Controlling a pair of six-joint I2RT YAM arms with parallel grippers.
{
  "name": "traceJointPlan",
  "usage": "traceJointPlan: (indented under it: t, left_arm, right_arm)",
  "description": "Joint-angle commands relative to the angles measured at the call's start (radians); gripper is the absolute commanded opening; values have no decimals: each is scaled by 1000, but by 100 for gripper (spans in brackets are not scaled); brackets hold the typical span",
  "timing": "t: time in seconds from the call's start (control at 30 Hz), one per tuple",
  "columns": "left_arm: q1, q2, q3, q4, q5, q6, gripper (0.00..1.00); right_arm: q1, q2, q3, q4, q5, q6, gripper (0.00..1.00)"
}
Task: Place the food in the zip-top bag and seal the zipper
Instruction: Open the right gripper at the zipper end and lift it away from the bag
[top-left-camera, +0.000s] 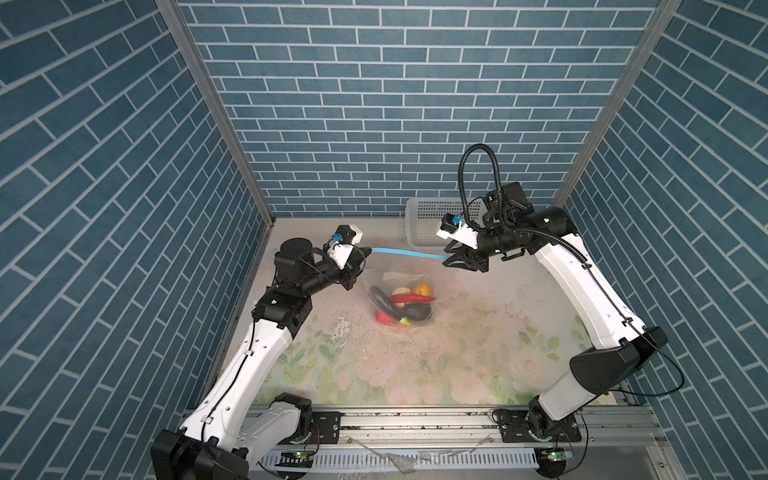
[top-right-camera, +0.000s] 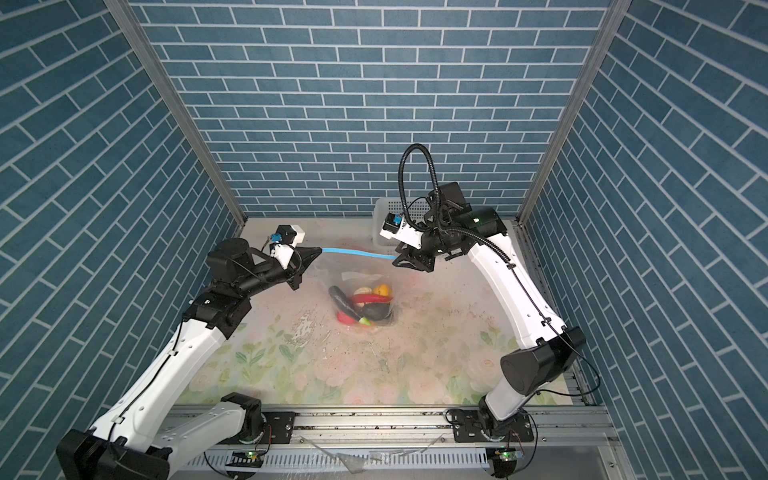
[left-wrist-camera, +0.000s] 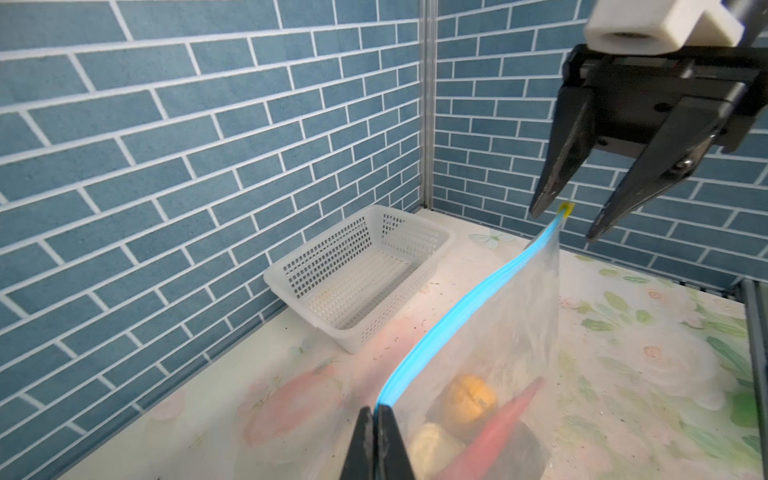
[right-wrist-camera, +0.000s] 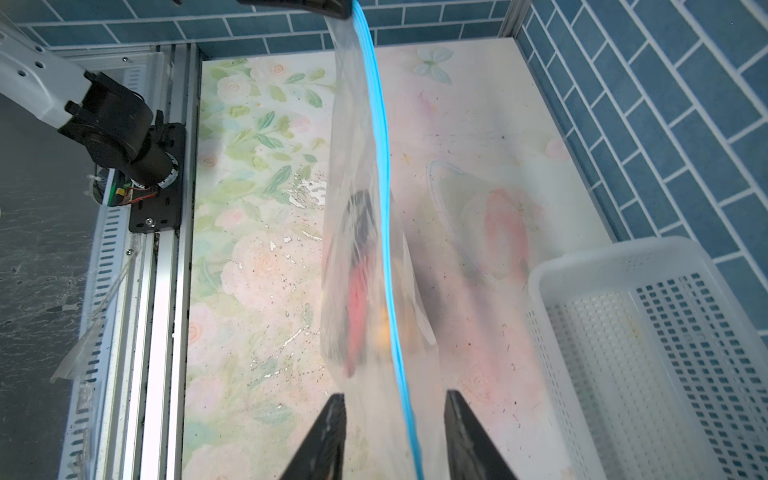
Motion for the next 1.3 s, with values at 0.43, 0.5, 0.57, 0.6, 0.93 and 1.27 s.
traceJointPlan:
  t: [0.43,0.5,0.57,0.6,0.93,1.27]
  left_arm:
    - [-6,-1,31,63,86,-23,0]
    - [-5,4,30,67,90,-28,0]
    - [-6,9,37,60,96,-29,0]
    - [-7,10,40,57,99,-26,0]
    - [-6,-9,23,52,94,-20,0]
    - [-7,-16,8,57,87,-16,0]
  right_arm:
    - [112,286,412,-211,-12,-36,46]
    - [119,311,449,-228,-13,-36,45]
    - [133,332,481,-245,-2,-39,45]
    - [143,341,494,-253,3,-43,44]
    - [170,384,578,-317,30,-54,41]
    - [172,378,586,-336,76,-46,36]
